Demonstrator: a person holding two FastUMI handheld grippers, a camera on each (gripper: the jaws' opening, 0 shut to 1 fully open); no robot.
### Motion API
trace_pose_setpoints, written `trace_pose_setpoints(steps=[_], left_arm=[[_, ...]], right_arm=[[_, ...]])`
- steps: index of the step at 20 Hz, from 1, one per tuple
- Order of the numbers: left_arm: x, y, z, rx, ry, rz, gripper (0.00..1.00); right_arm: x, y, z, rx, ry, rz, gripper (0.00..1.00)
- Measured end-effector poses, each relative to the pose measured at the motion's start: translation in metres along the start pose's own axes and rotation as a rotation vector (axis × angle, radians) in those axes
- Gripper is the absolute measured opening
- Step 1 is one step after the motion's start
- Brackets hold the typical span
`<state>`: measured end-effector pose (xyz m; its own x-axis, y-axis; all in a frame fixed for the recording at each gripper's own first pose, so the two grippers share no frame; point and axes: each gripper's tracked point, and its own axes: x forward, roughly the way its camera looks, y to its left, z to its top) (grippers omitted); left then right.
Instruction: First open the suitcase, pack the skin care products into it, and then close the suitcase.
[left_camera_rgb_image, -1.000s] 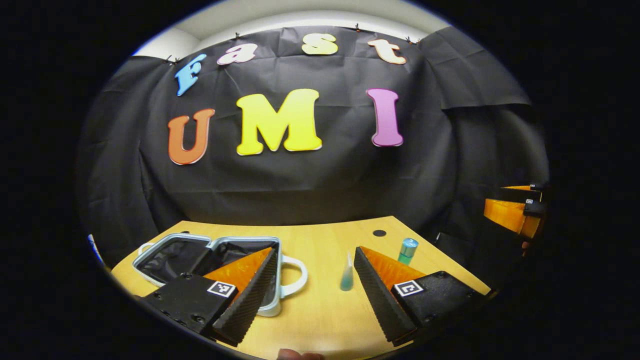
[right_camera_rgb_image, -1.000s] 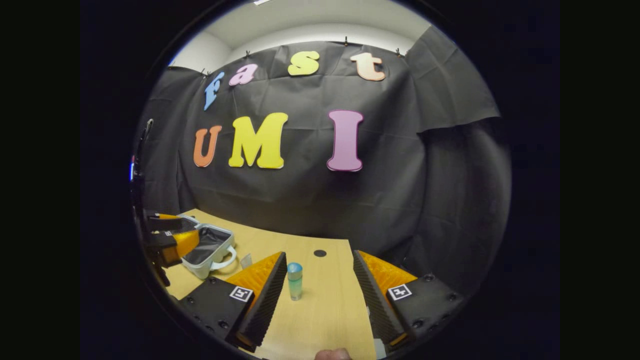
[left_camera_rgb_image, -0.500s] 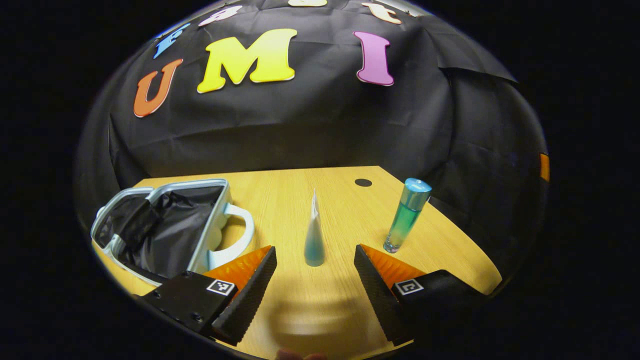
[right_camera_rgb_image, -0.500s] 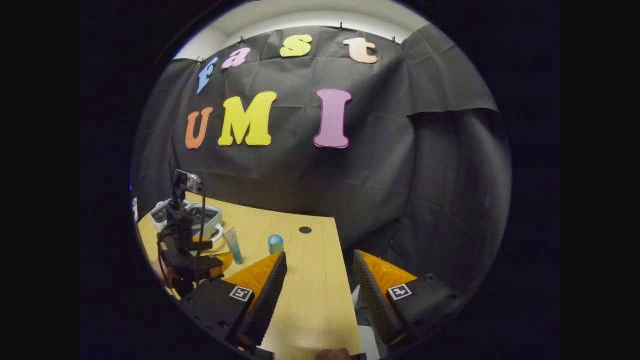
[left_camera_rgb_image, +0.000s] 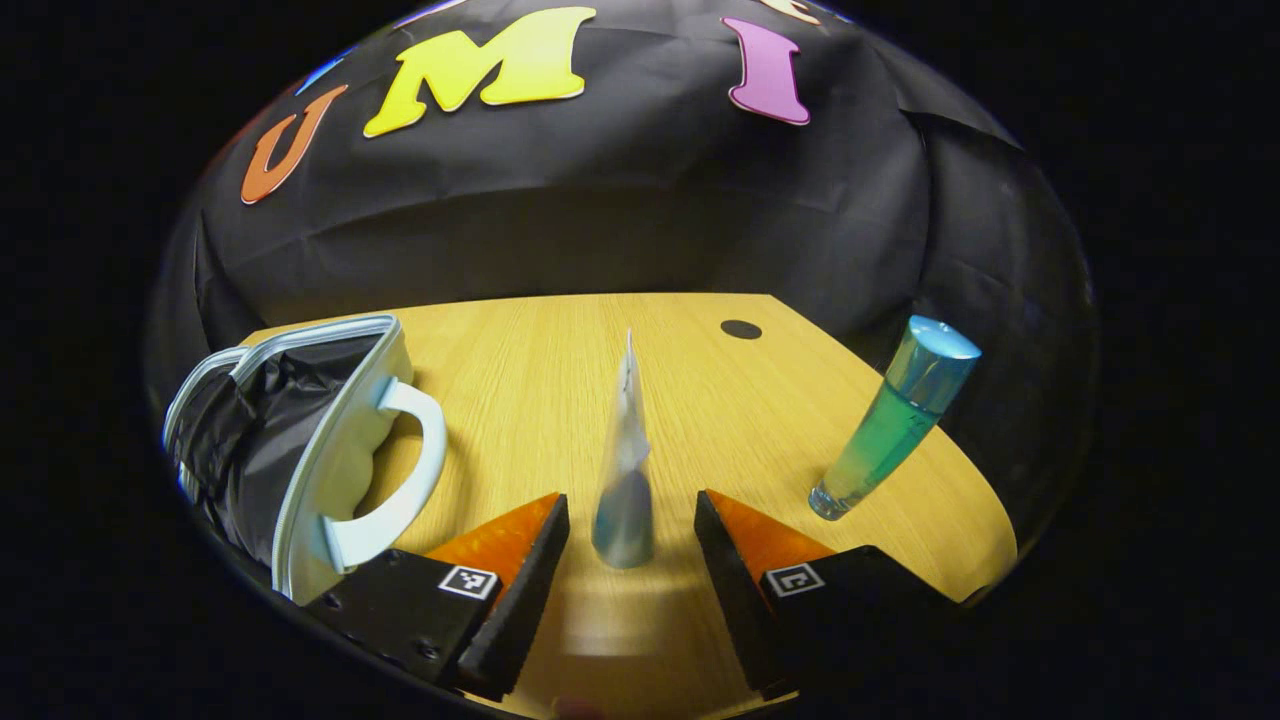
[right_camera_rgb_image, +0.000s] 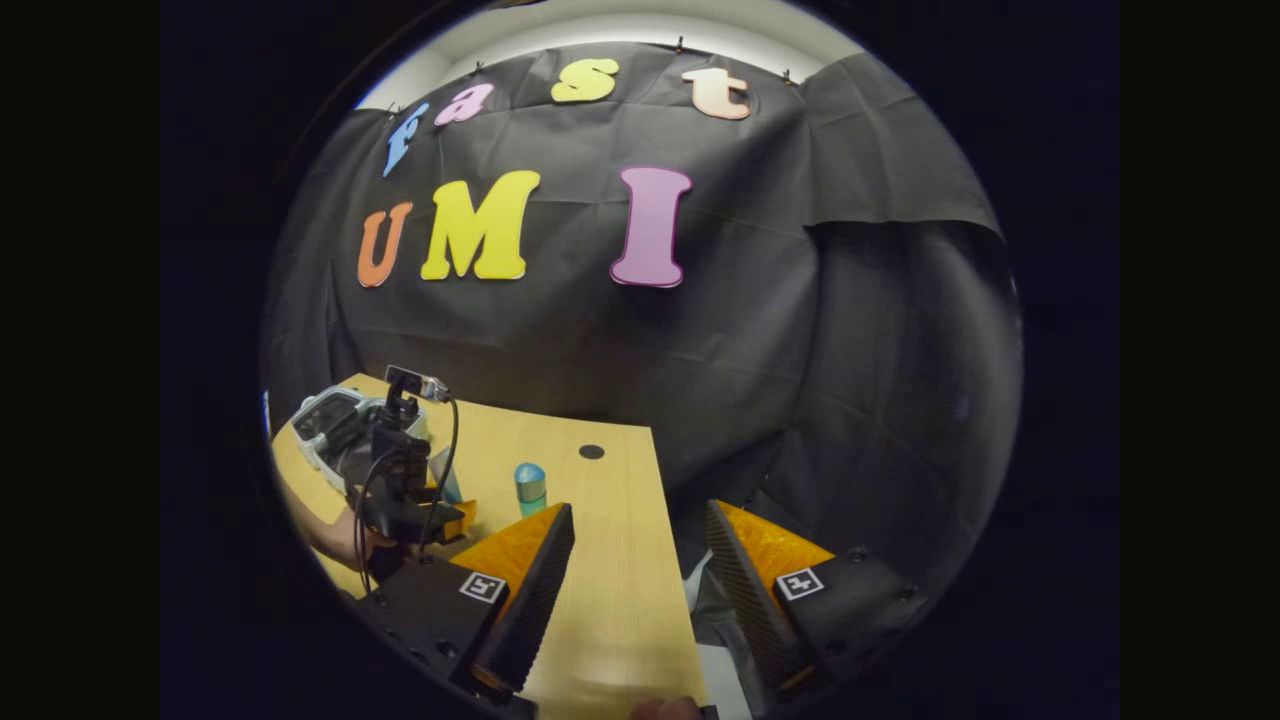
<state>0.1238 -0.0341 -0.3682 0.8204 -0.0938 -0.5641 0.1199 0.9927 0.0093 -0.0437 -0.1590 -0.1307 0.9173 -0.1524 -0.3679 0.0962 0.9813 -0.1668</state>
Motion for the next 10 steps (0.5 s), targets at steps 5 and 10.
trace_pose_setpoints(steps=[5, 10], left_arm=[[0.002, -0.001, -0.004, 0.017, 0.026, -0.013, 0.41], [-0.034, 0.001, 0.013, -0.036, 0.01, -0.049, 0.36]], right_arm=[[0.009, 0.001, -0.006, 0.006, 0.01, 0.003, 0.79], [0.037, 0.039, -0.051, 0.018, 0.115, 0.137, 0.79]])
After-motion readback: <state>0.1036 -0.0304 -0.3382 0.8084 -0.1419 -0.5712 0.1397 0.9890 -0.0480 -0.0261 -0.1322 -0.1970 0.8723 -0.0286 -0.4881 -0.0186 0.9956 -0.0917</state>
